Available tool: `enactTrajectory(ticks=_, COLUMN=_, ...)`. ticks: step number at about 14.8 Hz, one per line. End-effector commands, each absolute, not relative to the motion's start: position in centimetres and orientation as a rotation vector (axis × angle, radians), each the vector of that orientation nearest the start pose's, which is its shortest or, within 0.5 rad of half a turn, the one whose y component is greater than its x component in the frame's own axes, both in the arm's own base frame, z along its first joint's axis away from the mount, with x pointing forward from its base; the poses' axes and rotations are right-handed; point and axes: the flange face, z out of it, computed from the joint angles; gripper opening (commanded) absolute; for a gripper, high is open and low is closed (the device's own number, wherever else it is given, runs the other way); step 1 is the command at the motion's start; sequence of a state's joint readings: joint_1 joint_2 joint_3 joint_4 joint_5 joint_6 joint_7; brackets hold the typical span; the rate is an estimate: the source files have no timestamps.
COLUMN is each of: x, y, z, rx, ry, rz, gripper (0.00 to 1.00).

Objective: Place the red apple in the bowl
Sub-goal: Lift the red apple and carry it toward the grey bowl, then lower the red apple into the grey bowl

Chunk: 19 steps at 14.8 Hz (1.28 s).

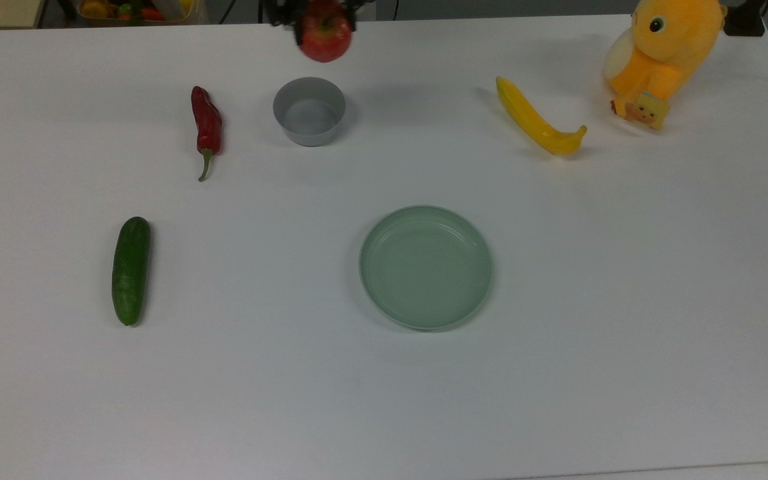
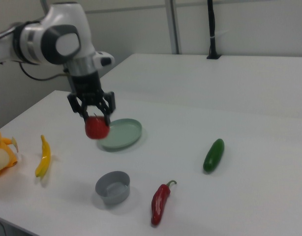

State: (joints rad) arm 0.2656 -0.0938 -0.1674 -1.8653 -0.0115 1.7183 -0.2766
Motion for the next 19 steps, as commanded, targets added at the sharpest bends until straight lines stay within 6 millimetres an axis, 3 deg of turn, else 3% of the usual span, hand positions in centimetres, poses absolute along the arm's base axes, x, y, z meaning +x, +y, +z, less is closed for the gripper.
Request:
enactTrajectory(ticks=1, x=50.7, y=2.2, z=50.6, rx=-3.041, ry=-0.582, rz=0.147, gripper=0.43)
enactTrajectory(ticks=4, x=49.7, y=2.0, z=45.5, rx=-3.046, ry=-0.580, rz=0.125, gripper=0.43)
enactTrajectory(ticks=9, x=48.5, y=2.0, z=39.5, rx=-3.085, ry=-0.607, rz=0.043, gripper=0.43)
enactTrajectory(ticks=16, x=48.3, y=2.7, z=36.2, rx=-3.110, ry=-0.592, rz=-0.119, gripper=0.43)
enactTrajectory(ticks=17, x=48.3, y=2.6, z=36.3, rx=-3.110, ry=-0.589, rz=-0.116, gripper=0.48)
enactTrajectory(ticks=19, x=48.3, y=2.4, z=36.4, rx=-3.111, ry=-0.579, rz=-0.109, gripper=0.81)
